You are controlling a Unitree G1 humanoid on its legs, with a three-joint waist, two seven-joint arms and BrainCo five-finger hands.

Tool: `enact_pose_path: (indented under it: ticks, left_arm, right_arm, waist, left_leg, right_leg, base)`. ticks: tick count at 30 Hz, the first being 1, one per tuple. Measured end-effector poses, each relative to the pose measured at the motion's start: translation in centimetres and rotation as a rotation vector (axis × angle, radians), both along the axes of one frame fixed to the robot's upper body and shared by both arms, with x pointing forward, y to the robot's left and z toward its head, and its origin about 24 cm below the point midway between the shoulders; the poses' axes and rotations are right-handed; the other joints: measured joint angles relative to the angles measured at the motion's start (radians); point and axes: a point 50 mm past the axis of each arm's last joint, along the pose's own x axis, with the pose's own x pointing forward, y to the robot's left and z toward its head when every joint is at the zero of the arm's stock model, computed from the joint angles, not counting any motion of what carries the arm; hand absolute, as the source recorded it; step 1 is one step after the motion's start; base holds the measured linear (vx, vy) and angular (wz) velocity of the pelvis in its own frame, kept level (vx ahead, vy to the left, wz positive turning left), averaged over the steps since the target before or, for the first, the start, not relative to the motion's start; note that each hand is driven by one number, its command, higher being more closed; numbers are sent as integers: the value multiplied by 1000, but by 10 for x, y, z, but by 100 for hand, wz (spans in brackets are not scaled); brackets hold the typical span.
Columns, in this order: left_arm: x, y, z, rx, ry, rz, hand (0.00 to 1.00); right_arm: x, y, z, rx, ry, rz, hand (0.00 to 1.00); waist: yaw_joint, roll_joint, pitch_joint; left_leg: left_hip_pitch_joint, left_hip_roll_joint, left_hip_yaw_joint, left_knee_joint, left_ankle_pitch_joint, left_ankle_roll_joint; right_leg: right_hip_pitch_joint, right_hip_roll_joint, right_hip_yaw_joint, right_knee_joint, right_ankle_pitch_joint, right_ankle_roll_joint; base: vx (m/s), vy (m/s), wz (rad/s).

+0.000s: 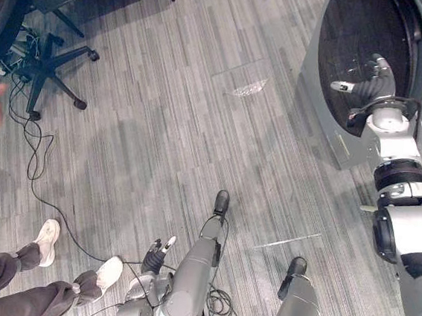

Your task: Pick up the laundry basket with both hands and put the clothes into the washing machine.

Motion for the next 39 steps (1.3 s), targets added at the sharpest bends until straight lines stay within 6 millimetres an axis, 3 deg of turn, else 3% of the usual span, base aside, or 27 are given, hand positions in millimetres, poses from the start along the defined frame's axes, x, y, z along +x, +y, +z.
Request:
enact_pose_path:
  ticks: [5,9,14,18,23,26,30,39]
  left_arm:
    - [11,-7,5,3,-30,-33,0]
    - [10,-6,5,12,-22,-19,0]
    - [17,-5,5,26,-15,-5,0]
    - [19,-2,4,18,-6,38,0]
    - [17,5,3,34,4,66,0]
    - [17,10,2,34,6,96,0]
    - [16,12,2,37,8,106,0]
    - [17,13,3,42,2,120,0]
  right_arm:
    - [1,11,35,-11,-87,27,0]
    - [-1,13,48,4,-144,29,0]
    - [-9,22,73,37,-278,63,0]
    - [-28,25,87,77,-450,84,0]
    - [-56,22,83,139,-618,84,0]
    - [-58,12,74,190,-628,21,0]
    - [-61,1,77,218,-655,-38,0]
    - [-30,-13,76,274,-471,-57,0]
  waist:
    - [17,8,15]
    - [16,7,18]
    - [-10,6,47]
    - [-20,-1,57]
    - [-55,-28,71]
    - [-65,-38,72]
    - [-70,-43,74]
    - [-67,-47,72]
  left_leg:
    - [-10,-30,-24,-4,46,30]
    - [-9,-31,-28,-4,46,30]
    - [5,-21,-6,-21,42,25]
    - [21,-5,19,-36,42,25]
    - [29,5,27,-47,45,20]
    - [29,10,45,-47,49,25]
    - [33,16,51,-47,49,25]
    - [0,19,69,-67,53,12]
  right_leg:
    - [-12,-28,-14,48,-28,2]
    - [-12,-28,-12,56,-28,2]
    - [-14,-24,-6,52,-40,-3]
    - [-18,-9,19,38,-37,-5]
    - [-23,0,28,36,-36,-6]
    - [-34,3,44,39,-36,-7]
    - [-35,7,48,41,-36,-7]
    - [-100,10,67,66,-36,-7]
  base:
    - [94,-74,19]
    - [63,-83,6]
    - [-32,-81,-12]
    - [-45,-62,-17]
    - [20,-85,-9]
    - [45,-95,-14]
    - [42,-97,-5]
    - [-12,-61,-5]
